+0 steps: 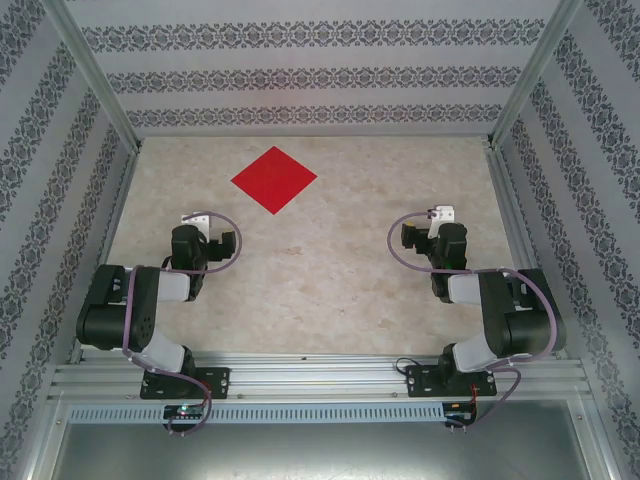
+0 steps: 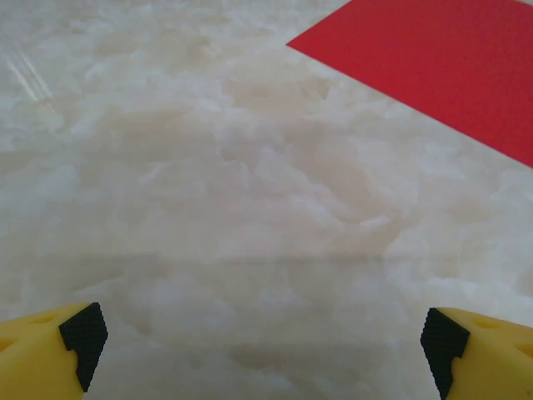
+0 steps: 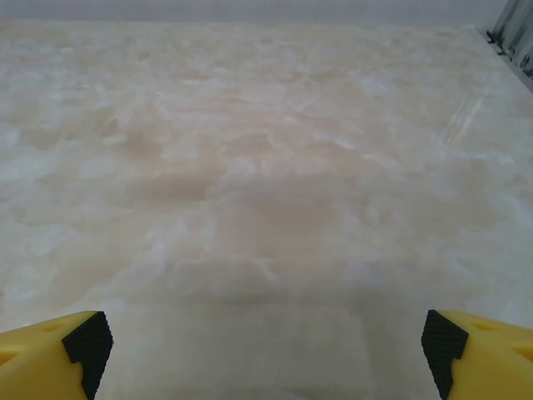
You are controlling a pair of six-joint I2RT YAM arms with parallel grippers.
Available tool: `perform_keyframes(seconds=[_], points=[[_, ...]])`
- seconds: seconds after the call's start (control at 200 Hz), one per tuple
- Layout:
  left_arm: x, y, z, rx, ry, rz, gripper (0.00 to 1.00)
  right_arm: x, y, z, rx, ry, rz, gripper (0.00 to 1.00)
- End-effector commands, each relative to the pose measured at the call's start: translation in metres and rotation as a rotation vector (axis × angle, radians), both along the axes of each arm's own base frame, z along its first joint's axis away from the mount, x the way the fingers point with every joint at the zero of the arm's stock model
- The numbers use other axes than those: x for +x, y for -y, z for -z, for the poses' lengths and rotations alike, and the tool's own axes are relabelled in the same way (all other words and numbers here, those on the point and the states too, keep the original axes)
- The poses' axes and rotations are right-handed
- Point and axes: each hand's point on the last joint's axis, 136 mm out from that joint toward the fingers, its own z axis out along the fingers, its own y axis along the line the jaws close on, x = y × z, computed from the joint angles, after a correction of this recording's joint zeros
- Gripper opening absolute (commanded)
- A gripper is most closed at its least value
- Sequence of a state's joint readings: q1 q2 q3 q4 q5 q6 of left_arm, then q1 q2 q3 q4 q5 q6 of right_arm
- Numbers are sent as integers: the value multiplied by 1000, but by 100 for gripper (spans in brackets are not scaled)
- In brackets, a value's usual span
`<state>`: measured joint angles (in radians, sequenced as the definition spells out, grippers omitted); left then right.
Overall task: Fold a paper plane with a square sheet of paper (pick it up from the middle)
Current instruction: Move the square sheet of paper to the center of the table.
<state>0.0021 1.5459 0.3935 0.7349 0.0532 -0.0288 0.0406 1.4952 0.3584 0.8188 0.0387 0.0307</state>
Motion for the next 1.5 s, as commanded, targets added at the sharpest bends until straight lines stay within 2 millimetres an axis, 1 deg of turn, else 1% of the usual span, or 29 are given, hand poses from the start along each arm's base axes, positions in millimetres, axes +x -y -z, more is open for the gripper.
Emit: perform_keyframes(seconds=[0.0, 0.225, 0.31, 0.58, 0.654, 0.689, 0.734, 0.799, 0.879, 0.919, 0.949, 0.984, 0.999, 1.029, 1.039, 1.049, 1.064, 1.089, 1.109, 1.139, 1.154, 1.199, 1.214, 1.234, 1.269, 1.309, 1.359, 1.419, 1.494], points=[[16, 0, -23, 15, 96, 27, 100, 14, 2, -23, -6, 87, -17, 98], [16, 0, -23, 15, 97, 27, 100, 14, 2, -22, 1, 84, -18, 98], [16, 0, -23, 13, 97, 27, 100, 15, 5, -22, 42, 80, -26, 98], [16, 0, -22, 15, 94, 27, 100, 15, 5, -22, 41, 80, -26, 98], [16, -1, -25, 19, 101, 20, 100, 14, 5, -23, 39, 87, -26, 98], [15, -3, -28, 22, 95, 10, 100, 14, 5, -22, 38, 86, -28, 98], [16, -7, -38, 21, 91, -20, 100, 14, 4, -25, 37, 93, -36, 98], [13, -16, -48, 8, 37, -79, 100, 10, -2, -29, 0, 102, -42, 98], [12, -17, -63, -23, 17, -107, 100, 7, -9, -36, -38, 116, -59, 98], [12, -18, -74, -82, 15, -142, 100, 6, -9, -43, -48, 116, -40, 98], [14, -15, -82, -136, 14, -149, 100, 5, -7, -45, -49, 84, -15, 98], [19, -9, -93, -205, 18, -149, 100, 2, -6, -49, -38, 35, 1, 98], [21, -8, -95, -235, 12, -157, 100, 1, -6, -51, -26, 14, 7, 98], [26, -8, -103, -325, 4, -207, 100, 0, -7, -59, 2, -13, 20, 98], [28, -8, -104, -351, -5, -225, 100, -2, -7, -57, 13, -35, 26, 98], [30, -7, -106, -377, -13, -239, 100, -2, -8, -61, 27, -40, 30, 98], [30, -7, -103, -405, -49, -262, 100, -3, -8, -64, 48, -53, 36, 98], [34, -6, -104, -448, -88, -290, 100, -3, -10, -69, 86, -73, 49, 98], [39, -2, -103, -491, -118, -301, 100, -4, -10, -73, 115, -87, 61, 98], [51, 9, -106, -531, -153, -258, 100, -4, -13, -79, 187, -102, 82, 98], [58, 15, -105, -552, -177, -231, 100, -5, -14, -80, 227, -116, 94, 98], [79, 44, -106, -654, -226, -105, 100, -7, -17, -85, 346, -155, 138, 98], [85, 55, -108, -697, -241, -62, 100, -9, -18, -84, 375, -180, 151, 98], [93, 67, -106, -745, -270, -24, 100, -10, -21, -83, 415, -202, 158, 98], [105, 84, -106, -790, -308, 20, 100, -8, -32, -85, 464, -223, 107, 98], [113, 102, -102, -788, -359, 52, 100, -7, -51, -87, 521, -251, 8, 98], [122, 119, -96, -725, -415, 57, 100, -7, -70, -89, 588, -282, -68, 98], [133, 131, -86, -645, -479, 45, 100, -7, -85, -87, 630, -325, -106, 98], [145, 142, -68, -640, -555, 26, 100, -7, -106, -87, 653, -365, -170, 98]])
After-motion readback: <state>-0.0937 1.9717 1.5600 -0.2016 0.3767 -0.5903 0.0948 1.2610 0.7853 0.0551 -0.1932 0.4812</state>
